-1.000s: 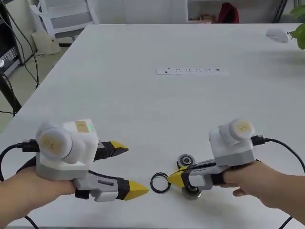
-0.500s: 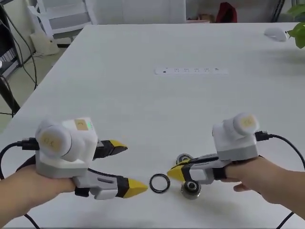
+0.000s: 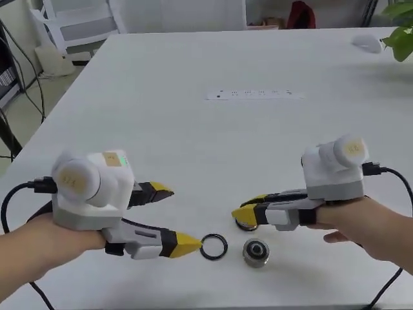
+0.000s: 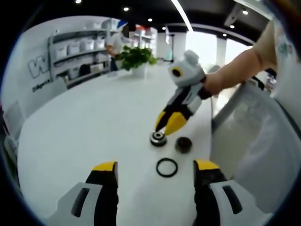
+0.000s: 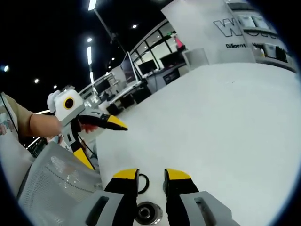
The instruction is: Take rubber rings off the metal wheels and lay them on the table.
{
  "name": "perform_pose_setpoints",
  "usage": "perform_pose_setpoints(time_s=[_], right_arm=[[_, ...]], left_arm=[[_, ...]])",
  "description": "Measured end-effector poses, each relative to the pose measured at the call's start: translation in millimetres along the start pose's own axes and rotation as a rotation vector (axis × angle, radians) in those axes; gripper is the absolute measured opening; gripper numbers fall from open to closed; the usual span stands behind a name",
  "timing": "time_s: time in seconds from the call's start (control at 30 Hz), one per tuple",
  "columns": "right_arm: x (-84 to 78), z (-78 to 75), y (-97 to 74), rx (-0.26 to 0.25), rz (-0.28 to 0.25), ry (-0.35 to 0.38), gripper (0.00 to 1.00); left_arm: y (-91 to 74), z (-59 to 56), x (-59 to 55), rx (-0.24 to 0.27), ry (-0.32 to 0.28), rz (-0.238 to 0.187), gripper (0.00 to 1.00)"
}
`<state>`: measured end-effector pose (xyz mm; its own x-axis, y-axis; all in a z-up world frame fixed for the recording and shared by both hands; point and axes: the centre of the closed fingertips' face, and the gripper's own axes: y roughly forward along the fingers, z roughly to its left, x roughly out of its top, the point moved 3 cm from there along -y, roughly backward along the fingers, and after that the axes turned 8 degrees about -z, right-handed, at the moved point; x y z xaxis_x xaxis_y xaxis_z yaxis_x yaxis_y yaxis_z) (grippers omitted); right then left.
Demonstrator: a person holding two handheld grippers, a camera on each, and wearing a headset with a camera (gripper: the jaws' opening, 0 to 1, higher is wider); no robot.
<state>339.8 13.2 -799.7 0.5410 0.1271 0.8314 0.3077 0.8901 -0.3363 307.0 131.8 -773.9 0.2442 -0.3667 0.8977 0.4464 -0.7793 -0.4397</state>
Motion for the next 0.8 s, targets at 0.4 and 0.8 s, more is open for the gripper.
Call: perform_pose_setpoints(time_s=[0.4, 0.8], right_arm=[[11.5, -15.8, -18.0, -0.047, -0.059, -0.084, 0.28], [8.3, -29.7, -27.6, -0.075, -0.052, -0.142, 0.31]], left_arm=[[16.6, 4.9, 10.1, -0.018, 0.026, 0.005, 0.65], [33.8, 8.2, 12.3, -0.029, 0.026, 0.016, 0.65]])
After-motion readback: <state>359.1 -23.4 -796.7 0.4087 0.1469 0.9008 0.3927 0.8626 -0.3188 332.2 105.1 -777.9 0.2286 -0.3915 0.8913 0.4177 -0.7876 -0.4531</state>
